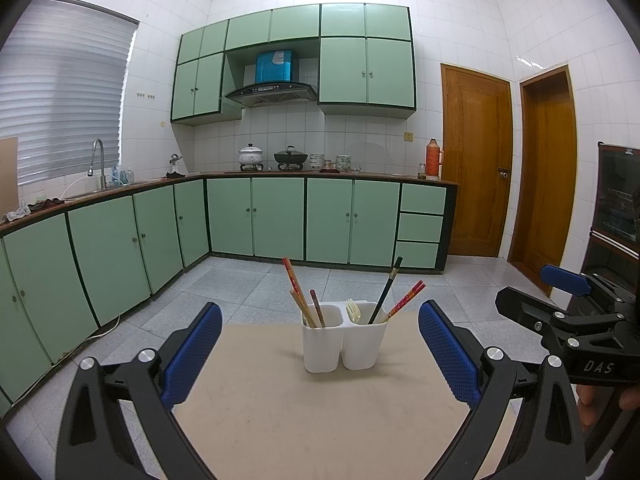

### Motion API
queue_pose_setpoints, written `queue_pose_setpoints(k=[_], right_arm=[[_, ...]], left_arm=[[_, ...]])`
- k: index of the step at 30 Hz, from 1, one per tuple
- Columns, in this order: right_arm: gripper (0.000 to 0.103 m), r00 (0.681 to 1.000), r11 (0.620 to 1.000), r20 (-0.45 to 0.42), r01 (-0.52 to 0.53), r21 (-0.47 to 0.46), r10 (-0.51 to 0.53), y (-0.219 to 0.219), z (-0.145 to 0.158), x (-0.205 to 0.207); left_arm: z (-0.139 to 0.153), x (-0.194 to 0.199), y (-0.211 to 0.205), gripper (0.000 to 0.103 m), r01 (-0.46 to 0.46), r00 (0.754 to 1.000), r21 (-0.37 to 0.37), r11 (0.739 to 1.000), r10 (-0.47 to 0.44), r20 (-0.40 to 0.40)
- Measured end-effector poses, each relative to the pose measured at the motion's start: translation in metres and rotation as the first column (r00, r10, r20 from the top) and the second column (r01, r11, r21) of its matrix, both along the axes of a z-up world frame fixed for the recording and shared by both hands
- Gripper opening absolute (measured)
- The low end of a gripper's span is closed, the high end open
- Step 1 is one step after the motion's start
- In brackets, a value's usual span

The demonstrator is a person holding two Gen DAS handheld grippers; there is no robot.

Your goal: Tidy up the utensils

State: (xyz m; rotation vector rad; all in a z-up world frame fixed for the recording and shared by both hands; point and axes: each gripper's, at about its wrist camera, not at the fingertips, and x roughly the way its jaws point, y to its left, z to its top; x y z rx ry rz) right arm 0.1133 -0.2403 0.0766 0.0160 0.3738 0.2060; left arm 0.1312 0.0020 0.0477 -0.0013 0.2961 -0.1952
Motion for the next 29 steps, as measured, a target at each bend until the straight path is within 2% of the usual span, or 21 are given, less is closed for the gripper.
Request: queue_pose_setpoints(k=[13, 29], right_arm=[[0.097, 1.0, 1.0, -0.001, 0.0, -0.002, 0.0, 0.0, 0.001, 0.0], [0.098, 1.0, 1.0, -0.008, 0.002, -0.003, -0.002, -0.003, -0.012, 0.001]], left_arm=[[-0.003, 0.001, 0.0, 0.097, 0.005, 1.0, -0.003, 1.0, -0.005, -0.003], [-0.004, 0.0, 0.003, 0.097, 0.005, 1.0, -0.002, 1.0, -0.005, -0.007]])
